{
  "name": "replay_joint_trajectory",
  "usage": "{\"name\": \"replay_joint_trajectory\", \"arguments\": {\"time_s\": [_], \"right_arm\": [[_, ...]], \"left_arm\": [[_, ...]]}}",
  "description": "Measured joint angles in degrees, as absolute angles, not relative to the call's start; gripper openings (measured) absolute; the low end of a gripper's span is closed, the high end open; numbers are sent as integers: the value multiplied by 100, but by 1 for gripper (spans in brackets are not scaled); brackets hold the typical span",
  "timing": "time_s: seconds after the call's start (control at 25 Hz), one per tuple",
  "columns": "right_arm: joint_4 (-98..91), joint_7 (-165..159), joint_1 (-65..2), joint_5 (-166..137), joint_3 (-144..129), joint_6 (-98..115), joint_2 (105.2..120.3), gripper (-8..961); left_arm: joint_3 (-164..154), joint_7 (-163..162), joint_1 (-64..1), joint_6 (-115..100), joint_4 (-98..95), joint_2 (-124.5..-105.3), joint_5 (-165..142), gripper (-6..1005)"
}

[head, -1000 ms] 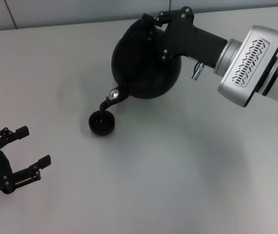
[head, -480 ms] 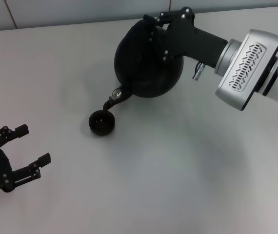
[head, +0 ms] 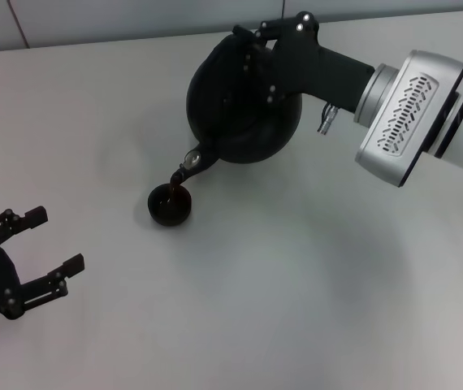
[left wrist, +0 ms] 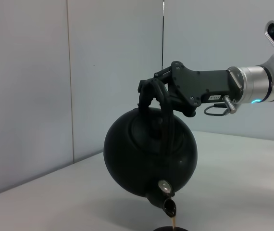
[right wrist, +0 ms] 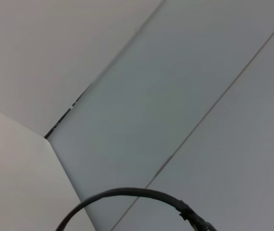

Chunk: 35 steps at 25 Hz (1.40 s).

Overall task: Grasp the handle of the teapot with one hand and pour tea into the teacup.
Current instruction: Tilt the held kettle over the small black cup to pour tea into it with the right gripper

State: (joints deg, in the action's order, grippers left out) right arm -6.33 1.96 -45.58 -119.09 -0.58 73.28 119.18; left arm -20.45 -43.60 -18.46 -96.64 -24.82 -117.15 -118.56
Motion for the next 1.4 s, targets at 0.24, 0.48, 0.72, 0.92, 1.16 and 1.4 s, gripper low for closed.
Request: {"name": "replay_joint_trajectory", "arguments": {"time_s": [0.24, 0.48, 0.72, 0.92, 1.16, 1.4], "right_arm": [[-633, 238, -4584, -11909, -82, 7328, 11918, 86], [-633, 239, -4596, -11909, -80, 7328, 11918, 83], [-636, 241, -4607, -11909, -79, 7327, 11918, 82], [-641, 244, -4606, -11909, -84, 7328, 11918, 82], [-651, 314, -4599, -11909, -148, 7323, 11918, 82], [-627, 291, -4584, -11906, -149, 7329, 11918, 82]], "left_arm": [[-2039, -4360, -1881, -9667, -2480, -11715, -11856, 859], [-2033, -4360, -1893, -9668, -2478, -11715, -11852, 859], [-2000, -4360, -1897, -9668, -2473, -11715, -11847, 859], [-1995, -4360, -1899, -9668, -2469, -11715, -11847, 859], [-1995, -4360, -1908, -9668, -2469, -11715, -11847, 859], [-1995, -4359, -1909, -9668, -2469, -11720, -11847, 859]]}}
